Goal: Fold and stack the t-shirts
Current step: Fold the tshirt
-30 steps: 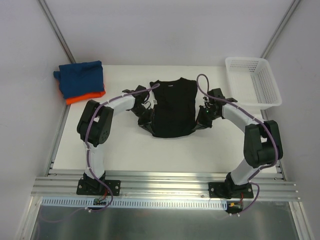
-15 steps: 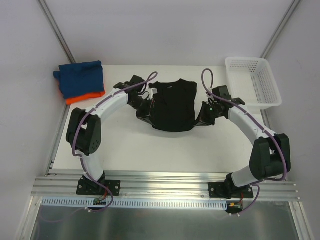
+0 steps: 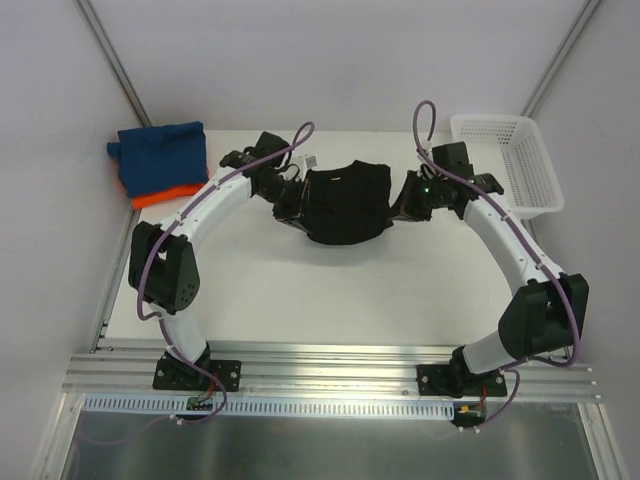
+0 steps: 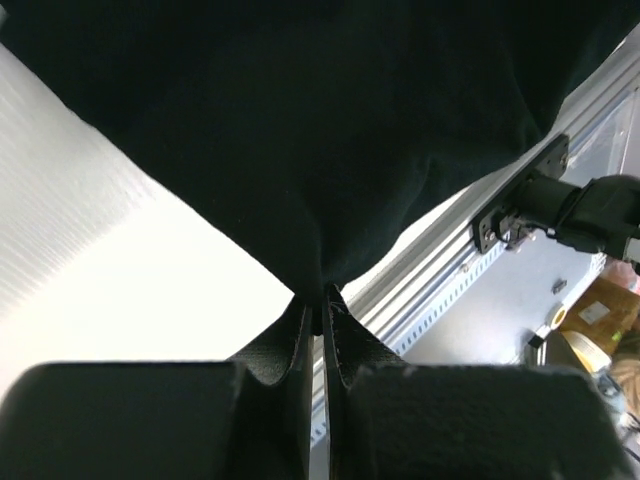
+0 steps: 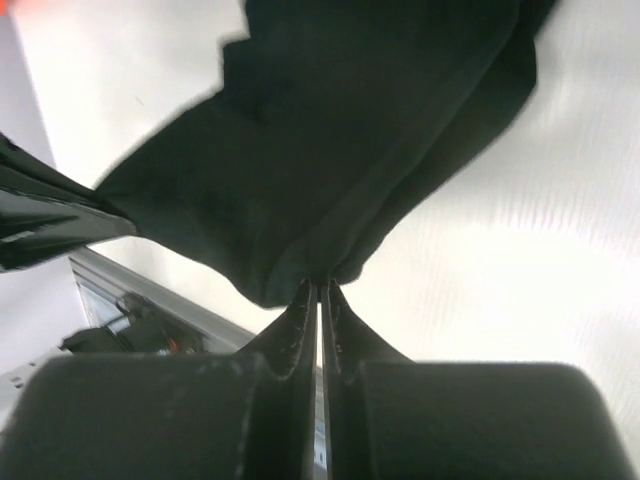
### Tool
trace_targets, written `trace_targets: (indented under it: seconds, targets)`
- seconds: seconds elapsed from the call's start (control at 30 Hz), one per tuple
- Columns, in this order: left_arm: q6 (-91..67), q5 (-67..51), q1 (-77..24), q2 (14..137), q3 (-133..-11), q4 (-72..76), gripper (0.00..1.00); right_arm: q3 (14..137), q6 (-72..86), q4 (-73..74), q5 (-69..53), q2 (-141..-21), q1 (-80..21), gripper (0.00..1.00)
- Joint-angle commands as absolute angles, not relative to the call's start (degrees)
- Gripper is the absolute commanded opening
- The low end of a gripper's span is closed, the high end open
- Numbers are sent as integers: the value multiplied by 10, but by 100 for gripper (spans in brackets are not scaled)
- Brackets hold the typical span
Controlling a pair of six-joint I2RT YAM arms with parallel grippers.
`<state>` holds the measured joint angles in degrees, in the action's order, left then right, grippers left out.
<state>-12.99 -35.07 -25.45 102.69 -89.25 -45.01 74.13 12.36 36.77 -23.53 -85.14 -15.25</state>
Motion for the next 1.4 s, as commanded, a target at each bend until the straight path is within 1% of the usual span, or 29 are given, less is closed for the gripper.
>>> trace_targets:
  seconds: [0.0,0.13,0.5,0.87,0.97,1.03,1.07,1.1,1.2,1.27,1.37]
  targets:
    - [-115,-339,-246,1033,-957,-457,0,819,119,359,-246,-865,-149,0]
    - [-108,-326,-230,1060,-1004,-457,0,865,122,343,-244,-902,-142,0]
    - [-91,-304,-187,1190,-1120,-436,0,917,131,296,-229,-1012,-123,0]
    - [-104,-298,-171,1301,-1212,-399,0,1066,127,256,-220,-1142,-115,0]
    - [-105,-292,-169,1346,-1264,-380,0,1100,130,245,-220,-1195,-113,0]
    - [-105,-280,-167,1383,-1303,-370,0,1145,130,241,-221,-1224,-110,0]
    - [-105,-269,-166,1394,-1315,-366,0,1162,129,239,-221,-1260,-110,0]
    - [-102,-252,-165,1404,-1334,-357,0,1202,126,238,-221,-1277,-110,0]
    - [-98,-223,-164,1423,-1355,-347,0,1252,122,234,-211,-1334,-110,0]
    - [-97,-213,-163,1421,-1360,-343,0,1278,125,227,-212,-1347,-111,0]
    - [-98,-207,-164,1404,-1358,-340,0,1283,132,221,-220,-1354,-111,0]
